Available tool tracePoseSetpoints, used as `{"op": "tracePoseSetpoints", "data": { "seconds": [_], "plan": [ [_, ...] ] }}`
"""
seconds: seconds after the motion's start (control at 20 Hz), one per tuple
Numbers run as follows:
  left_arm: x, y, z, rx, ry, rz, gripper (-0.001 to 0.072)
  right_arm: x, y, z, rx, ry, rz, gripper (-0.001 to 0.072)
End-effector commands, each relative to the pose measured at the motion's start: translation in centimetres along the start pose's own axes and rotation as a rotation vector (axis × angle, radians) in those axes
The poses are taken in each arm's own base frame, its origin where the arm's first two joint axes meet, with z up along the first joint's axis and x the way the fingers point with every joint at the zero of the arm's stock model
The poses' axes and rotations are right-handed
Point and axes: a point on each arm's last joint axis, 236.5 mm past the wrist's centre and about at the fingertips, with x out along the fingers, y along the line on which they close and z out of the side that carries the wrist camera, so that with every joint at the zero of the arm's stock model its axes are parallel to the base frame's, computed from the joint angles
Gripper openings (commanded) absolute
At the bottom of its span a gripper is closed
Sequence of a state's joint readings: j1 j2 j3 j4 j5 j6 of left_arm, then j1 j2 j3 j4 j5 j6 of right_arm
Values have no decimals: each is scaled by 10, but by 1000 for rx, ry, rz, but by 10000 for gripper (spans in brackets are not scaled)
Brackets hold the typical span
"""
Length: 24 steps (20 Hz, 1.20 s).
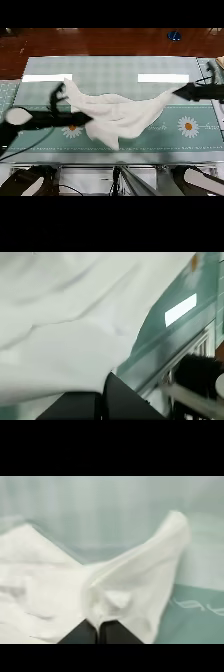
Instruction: Fold the shirts.
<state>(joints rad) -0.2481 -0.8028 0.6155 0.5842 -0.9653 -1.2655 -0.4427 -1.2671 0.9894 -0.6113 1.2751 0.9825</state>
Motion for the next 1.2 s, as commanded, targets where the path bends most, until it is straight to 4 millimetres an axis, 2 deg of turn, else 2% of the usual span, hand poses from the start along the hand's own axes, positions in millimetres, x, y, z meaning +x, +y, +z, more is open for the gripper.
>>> {"op": "tracePoseSetpoints", "data": {
  "seconds": [0.0,0.1,0.15,0.25,0.35,0.4,0.45,0.55,0.65,0.75,0.85,0.9,0.95,1.0,1.05,1.1,1.15],
  "plan": [
    [-122,-102,110,360,-450,-25,25,-92,129,49,-250,-339,114,26],
    [-208,-157,137,533,-688,21,25,-154,201,59,-449,-545,77,26],
    [-245,-182,141,618,-791,59,25,-186,237,57,-536,-646,55,26],
    [-303,-220,137,739,-946,159,25,-242,291,46,-637,-809,-12,25],
    [-342,-246,125,836,-1047,278,25,-293,325,30,-684,-953,-127,26],
    [-358,-256,117,873,-1082,346,25,-314,334,21,-688,-1007,-194,25],
    [-371,-265,109,886,-1106,401,25,-335,342,10,-679,-1060,-251,25],
    [-382,-279,90,885,-1106,445,25,-360,355,-12,-662,-1109,-319,25],
    [-375,-288,67,861,-1043,428,24,-360,358,-34,-648,-1058,-354,25],
    [-365,-287,44,804,-963,422,24,-348,353,-57,-643,-958,-386,25],
    [-370,-277,28,741,-930,492,23,-345,332,-76,-615,-869,-491,24],
    [-374,-269,22,699,-922,531,23,-348,311,-84,-574,-824,-576,24],
    [-370,-256,17,630,-877,548,23,-344,289,-93,-522,-748,-634,25],
    [-354,-234,9,556,-767,559,23,-329,269,-106,-472,-613,-643,24],
    [-330,-203,-4,474,-591,570,23,-320,263,-104,-445,-574,-613,24],
    [-313,-183,-7,422,-498,551,23,-312,248,-100,-422,-529,-624,24],
    [-298,-163,-6,384,-436,533,23,-301,224,-96,-380,-464,-647,24]
  ]
}}
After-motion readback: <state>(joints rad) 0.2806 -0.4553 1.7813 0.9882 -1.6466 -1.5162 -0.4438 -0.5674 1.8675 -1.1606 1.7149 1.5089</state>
